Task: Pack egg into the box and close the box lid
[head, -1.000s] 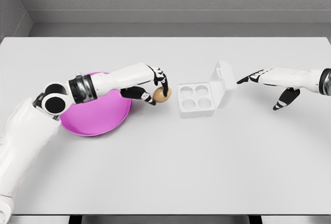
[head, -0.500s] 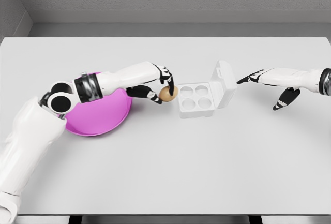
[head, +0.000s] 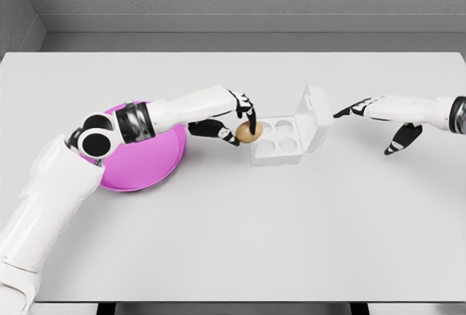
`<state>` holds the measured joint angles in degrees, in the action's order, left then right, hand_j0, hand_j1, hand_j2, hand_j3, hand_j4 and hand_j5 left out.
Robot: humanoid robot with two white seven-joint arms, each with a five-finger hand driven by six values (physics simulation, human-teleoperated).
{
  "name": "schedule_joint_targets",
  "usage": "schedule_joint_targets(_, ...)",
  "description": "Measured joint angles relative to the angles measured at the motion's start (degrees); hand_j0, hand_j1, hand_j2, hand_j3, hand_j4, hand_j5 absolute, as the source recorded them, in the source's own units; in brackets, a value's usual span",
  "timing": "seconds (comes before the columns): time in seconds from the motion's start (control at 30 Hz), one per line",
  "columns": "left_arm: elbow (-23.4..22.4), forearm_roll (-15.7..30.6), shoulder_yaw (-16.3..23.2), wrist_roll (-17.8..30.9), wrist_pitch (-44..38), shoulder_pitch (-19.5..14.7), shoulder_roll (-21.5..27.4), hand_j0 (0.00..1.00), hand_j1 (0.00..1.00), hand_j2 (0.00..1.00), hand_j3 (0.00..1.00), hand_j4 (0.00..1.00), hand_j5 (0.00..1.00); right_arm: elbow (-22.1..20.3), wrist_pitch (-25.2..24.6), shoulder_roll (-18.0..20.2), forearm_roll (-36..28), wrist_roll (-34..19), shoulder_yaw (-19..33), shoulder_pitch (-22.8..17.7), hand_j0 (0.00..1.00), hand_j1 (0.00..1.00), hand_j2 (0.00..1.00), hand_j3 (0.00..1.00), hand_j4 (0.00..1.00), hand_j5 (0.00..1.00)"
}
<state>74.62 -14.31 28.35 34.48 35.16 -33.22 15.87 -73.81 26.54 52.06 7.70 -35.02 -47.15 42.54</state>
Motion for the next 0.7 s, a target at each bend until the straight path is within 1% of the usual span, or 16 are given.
schedule_joint_targets(0.1,-0.05,-0.27,0.57,0.13,-0.01,-1.05,-0.3,0.37,0.37,0.37,0.37,0.37,0.37,0.0,0.0,0.0,0.0,0.0,0.0,0.0,1.0,1.0,1.0,1.0,1.0,1.0)
schedule_joint_targets(0.43,-0.04,-0.49,1.0,0.53,-0.01,-1.32,-0.85,0.38,0.38,0.38,0.38,0.38,0.38,0.0,0.01,0.0,0.02,0.0,0.0,0.09,1.0,1.0,1.0,1.0,1.0,1.0)
schedule_joint_targets(0.47,0.06,-0.28,0.99,0.53,-0.02,-2.2,-0.8,0.38,0.38,0.38,0.38,0.38,0.38,0.0,0.02,0.0,0.03,0.0,0.0,0.09,1.0,1.0,1.0,1.0,1.0,1.0)
schedule_joint_targets(0.5,0.28,0.07,0.98,0.53,-0.02,-2.99,-0.59,0.42,0.42,0.42,0.42,0.42,0.42,0.0,0.02,0.0,0.02,0.0,0.0,0.09,1.0,1.0,1.0,1.0,1.0,1.0)
schedule_joint_targets(0.53,0.47,0.95,1.0,0.53,-0.02,-3.6,0.22,0.64,0.64,0.64,0.64,0.64,0.64,0.0,0.02,0.0,0.03,0.0,0.0,0.09,1.0,1.0,1.0,1.0,1.0,1.0)
schedule_joint_targets(0.57,0.82,2.51,1.11,0.53,-0.03,-4.75,2.04,0.95,0.95,0.95,0.95,0.95,0.95,-0.02,0.03,0.0,0.04,0.0,0.01,0.0,1.0,1.0,1.0,1.0,1.0,1.0)
schedule_joint_targets(0.6,1.81,4.01,1.55,0.53,-0.02,-5.01,4.55,1.0,1.0,1.0,1.0,1.0,1.0,-0.04,0.02,0.0,0.03,0.0,0.01,0.09,1.0,1.0,1.0,1.0,1.0,1.0)
schedule_joint_targets(0.63,2.96,6.24,2.06,0.53,-0.02,-5.27,7.71,1.0,1.0,1.0,1.0,1.0,1.0,-0.05,0.02,0.0,0.04,0.0,0.01,0.0,1.0,1.0,1.0,1.0,1.0,1.0)
schedule_joint_targets(0.7,4.65,11.01,3.26,0.54,0.0,-5.19,15.66,1.0,1.0,1.0,1.0,1.0,1.0,-0.14,0.03,0.0,0.05,0.0,0.04,0.0,1.0,1.0,1.0,1.0,1.0,1.0)
